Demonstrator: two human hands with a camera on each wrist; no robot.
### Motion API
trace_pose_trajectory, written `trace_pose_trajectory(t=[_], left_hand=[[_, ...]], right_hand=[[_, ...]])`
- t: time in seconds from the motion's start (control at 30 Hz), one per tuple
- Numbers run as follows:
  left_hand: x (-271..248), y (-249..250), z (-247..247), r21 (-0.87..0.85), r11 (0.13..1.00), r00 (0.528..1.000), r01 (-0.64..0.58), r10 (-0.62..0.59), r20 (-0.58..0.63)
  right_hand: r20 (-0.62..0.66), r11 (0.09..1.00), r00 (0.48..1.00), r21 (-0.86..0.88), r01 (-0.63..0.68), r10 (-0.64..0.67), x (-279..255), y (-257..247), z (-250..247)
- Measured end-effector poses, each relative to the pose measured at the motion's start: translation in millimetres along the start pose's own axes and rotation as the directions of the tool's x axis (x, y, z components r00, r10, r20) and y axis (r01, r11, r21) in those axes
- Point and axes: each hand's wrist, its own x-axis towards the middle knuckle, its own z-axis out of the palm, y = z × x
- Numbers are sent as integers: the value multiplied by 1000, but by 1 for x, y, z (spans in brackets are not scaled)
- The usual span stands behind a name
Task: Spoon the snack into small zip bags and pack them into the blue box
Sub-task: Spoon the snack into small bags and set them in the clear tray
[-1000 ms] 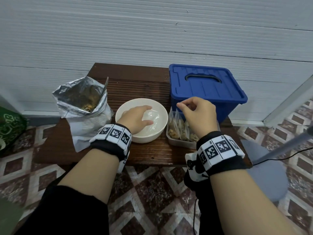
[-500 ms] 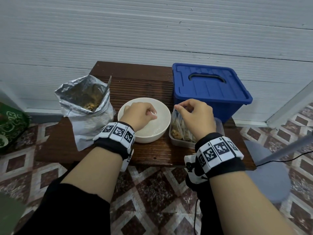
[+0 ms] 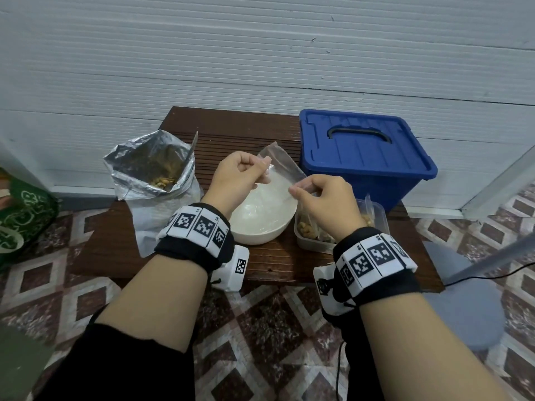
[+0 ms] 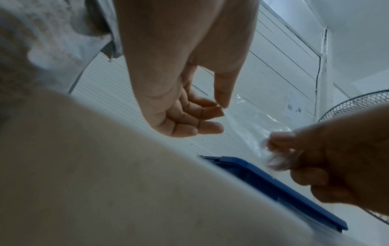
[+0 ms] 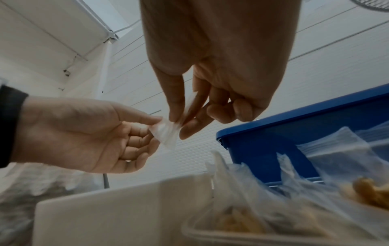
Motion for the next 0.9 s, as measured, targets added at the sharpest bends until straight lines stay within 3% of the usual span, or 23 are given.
trace_pose_trajectory(t=[0.23,0.33,0.37,0.43,0.5,0.57,0.7,0.9], left_hand=[[1,2,-8,11,997,997,77,-77,22],[-2,2,-7,200,980,1000,-13,11,11],[-3,2,-7,318,941,994,-113,109,30],[-5,3,-8,557,764,945,-326,262,194],[-8,6,-7,684,566,887,-461,282,365],[-11,5,-2,702,480,850,-526,281,445],[-11,0,2,685,464,827,-562,342,446],[-13,1,2,610,559,827,-561,405,389]], right_hand=[[-72,972,995,228,-54,72,1,2,-13],[-62,977,994,201,-76,91,1,3,-14],[-54,980,994,178,-85,96,1,4,-14],[-32,987,995,133,-92,97,1,4,-14],[3,990,996,107,-87,87,1,3,-14],[40,992,996,97,-81,78,0,2,-13],[56,992,996,103,-75,69,0,1,-11],[43,983,994,150,-103,98,-1,-3,-12]])
